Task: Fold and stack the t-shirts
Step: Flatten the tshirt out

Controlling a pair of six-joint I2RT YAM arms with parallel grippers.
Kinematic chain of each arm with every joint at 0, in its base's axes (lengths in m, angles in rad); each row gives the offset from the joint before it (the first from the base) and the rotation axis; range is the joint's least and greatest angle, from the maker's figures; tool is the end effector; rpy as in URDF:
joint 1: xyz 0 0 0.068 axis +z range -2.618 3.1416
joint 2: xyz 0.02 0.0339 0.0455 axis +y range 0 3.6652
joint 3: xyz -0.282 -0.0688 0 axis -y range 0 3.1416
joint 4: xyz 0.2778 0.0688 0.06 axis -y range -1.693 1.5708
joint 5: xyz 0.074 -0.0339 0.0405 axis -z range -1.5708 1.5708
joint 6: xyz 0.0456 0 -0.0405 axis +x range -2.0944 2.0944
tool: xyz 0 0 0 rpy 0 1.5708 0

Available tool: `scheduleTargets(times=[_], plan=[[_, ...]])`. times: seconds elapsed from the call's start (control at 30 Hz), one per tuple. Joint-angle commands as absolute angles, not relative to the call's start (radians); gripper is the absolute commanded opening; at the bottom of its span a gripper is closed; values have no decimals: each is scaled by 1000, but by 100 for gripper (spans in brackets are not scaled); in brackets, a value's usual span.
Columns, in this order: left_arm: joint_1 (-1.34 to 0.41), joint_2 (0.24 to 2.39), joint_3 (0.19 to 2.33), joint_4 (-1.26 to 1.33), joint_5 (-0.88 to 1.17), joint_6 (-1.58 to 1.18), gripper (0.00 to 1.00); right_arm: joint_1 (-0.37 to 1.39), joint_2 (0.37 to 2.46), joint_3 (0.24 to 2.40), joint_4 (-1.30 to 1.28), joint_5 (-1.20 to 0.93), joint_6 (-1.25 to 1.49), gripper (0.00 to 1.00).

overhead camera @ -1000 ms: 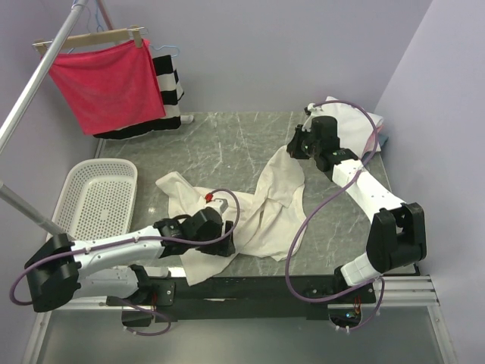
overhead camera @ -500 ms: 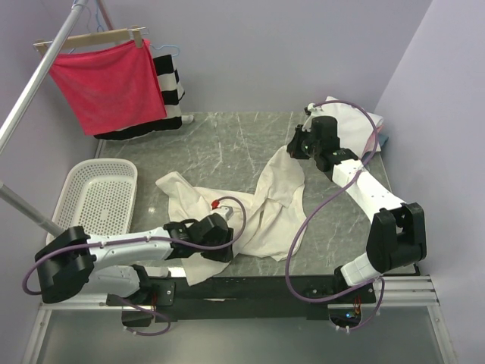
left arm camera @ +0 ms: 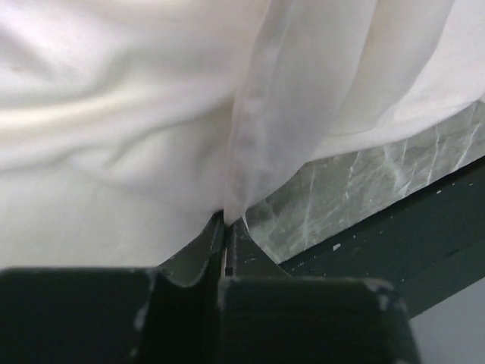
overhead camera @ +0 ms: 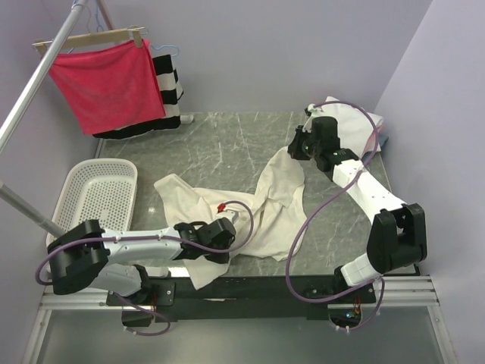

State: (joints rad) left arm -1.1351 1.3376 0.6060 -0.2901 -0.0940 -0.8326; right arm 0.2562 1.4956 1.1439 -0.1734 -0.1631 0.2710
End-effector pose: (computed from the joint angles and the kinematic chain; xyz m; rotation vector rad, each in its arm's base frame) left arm 0.1153 -0.2375 0.1451 0.3722 2.6802 -0.5641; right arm 0.3689 0.1043 0.2957 -0.0843 2.1242 0.4865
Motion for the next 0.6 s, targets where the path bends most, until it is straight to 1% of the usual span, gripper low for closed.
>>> scheduleTargets(times=[0.0, 0.03, 0.07, 0.13, 0.17, 0.23, 0.27, 0.33, 0.37, 0.43, 0.47, 0.57], plan=[[-1140, 1241, 747, -431, -218, -815, 1, 252, 1407, 1155, -175, -138, 258, 0], [-1137, 1208, 782, -466, -280, -796, 1, 252, 1396, 1155, -178, -137, 258, 0], [-1123, 1189, 864, -547, -311, -787, 1, 250, 1373, 1160, -181, -135, 258, 0], [-1100, 1132, 948, -607, -385, -749, 1, 252, 1342, 1161, -193, -130, 255, 0], [-1063, 1115, 1022, -653, -399, -733, 1, 250, 1310, 1170, -202, -129, 255, 0], [-1028, 1066, 1090, -687, -431, -681, 1, 250, 1272, 1172, -218, -120, 253, 0], [-999, 1057, 1162, -702, -472, -663, 1, 250, 1229, 1175, -227, -115, 253, 0], [-973, 1039, 1239, -753, -515, -602, 1, 250, 1189, 1192, -251, -109, 252, 0], [-968, 1037, 1323, -774, -558, -585, 1, 250, 1143, 1210, -277, -104, 250, 0], [-957, 1052, 1415, -853, -606, -536, 1, 250, 1065, 1230, -301, -88, 245, 0], [-956, 1058, 1505, -886, -638, -532, 1, 250, 1040, 1250, -313, -59, 242, 0], [-942, 1069, 1614, -925, -751, -489, 1, 249, 985, 1326, -343, 21, 227, 0]])
